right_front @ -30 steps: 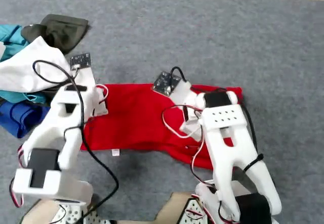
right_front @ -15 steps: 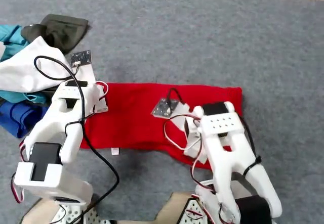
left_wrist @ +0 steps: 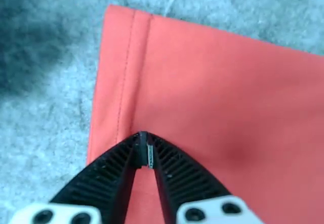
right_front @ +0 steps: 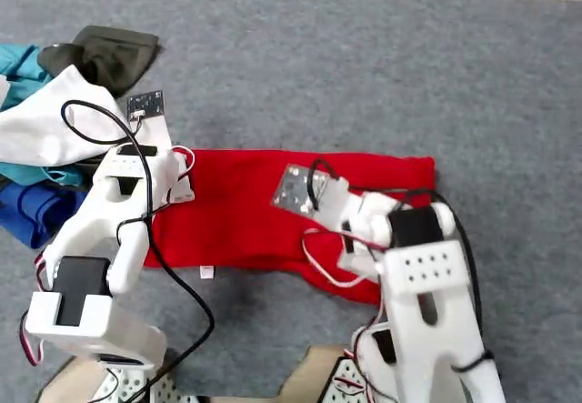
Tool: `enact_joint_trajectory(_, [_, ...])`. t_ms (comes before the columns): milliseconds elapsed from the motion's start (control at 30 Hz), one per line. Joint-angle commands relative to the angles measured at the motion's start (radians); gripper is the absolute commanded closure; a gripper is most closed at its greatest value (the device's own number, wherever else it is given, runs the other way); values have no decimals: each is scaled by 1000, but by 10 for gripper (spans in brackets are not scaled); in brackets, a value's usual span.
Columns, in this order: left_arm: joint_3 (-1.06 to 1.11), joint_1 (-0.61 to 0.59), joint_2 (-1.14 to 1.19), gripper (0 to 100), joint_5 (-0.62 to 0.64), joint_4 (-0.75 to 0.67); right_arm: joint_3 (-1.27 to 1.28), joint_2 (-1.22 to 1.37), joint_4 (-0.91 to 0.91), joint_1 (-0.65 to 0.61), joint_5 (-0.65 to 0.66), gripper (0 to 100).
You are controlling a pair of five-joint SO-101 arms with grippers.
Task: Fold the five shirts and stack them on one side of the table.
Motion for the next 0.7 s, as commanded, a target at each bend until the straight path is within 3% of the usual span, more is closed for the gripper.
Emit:
enact_joint_trajectory(0, [-35, -17, 4, 981, 3, -2, 13, 143, -123, -4, -28, 994])
enact_joint_trajectory(267, [-32, -17, 4, 981, 3, -2, 58, 398, -203, -12, -35, 994])
enact_joint_trajectory(533, [-32, -17, 4, 981, 3, -2, 213, 400, -236, -91, -8, 994])
enact_joint_trajectory(667, [-38, -18, 2, 981, 3, 3, 143, 398, -226, -44, -9, 994])
